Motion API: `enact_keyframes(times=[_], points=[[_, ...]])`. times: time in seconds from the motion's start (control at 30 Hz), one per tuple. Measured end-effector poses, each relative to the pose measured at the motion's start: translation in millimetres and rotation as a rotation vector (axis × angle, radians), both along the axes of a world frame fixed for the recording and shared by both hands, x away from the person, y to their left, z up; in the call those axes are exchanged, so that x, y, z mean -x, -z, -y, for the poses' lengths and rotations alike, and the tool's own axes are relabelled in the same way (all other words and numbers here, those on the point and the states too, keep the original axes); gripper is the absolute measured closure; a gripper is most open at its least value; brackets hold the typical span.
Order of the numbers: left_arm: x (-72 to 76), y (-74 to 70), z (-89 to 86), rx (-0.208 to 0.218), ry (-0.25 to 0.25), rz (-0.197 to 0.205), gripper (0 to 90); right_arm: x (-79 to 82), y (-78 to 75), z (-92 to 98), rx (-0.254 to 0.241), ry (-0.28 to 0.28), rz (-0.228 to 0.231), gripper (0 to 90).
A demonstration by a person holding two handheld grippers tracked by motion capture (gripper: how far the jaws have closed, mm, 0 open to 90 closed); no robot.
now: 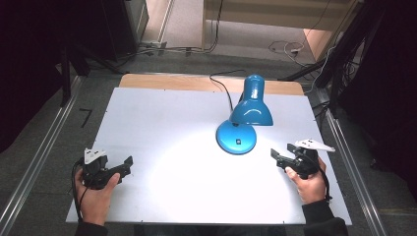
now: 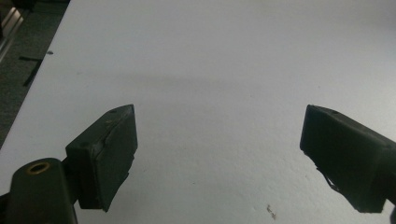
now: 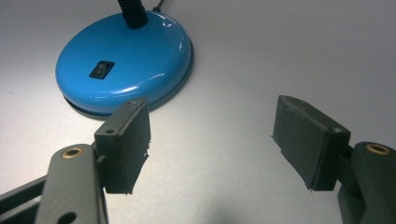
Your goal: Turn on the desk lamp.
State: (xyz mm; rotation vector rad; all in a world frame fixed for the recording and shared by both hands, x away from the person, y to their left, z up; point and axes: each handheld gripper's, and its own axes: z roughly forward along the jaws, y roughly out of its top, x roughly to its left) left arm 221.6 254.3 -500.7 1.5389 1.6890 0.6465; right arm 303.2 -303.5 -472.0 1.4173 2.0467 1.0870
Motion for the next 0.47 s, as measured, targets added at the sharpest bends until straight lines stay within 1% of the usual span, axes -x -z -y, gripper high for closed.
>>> enact_keyframes(times=[0.13, 0.23, 0.3, 0.37, 0.47], points=[[0.0, -0.1, 0.3, -0.002, 0.001, -0.002, 12.1, 6.2, -0.4, 12.3, -0.003, 0.024, -0.003, 26.4], [0.0, 0.1, 0.3, -0.001, -0.001, -0.002, 12.1, 10.3, 0.7, 23.4, 0.004, 0.047, -0.004, 26.4], [0.1, 0.0, 0.3, -0.002, -0.002, -0.002, 12.1, 13.0, 2.7, 32.1, 0.020, 0.070, -0.005, 26.4], [0.0, 0.2, 0.4, -0.006, -0.001, -0.005, 12.1, 13.9, 7.4, 42.3, 0.039, 0.103, -0.011, 25.2], [-1.0, 1.7, -0.1, -0.016, -0.004, -0.009, 12.1, 12.3, 20.6, 58.0, 0.066, 0.167, -0.047, 18.8]])
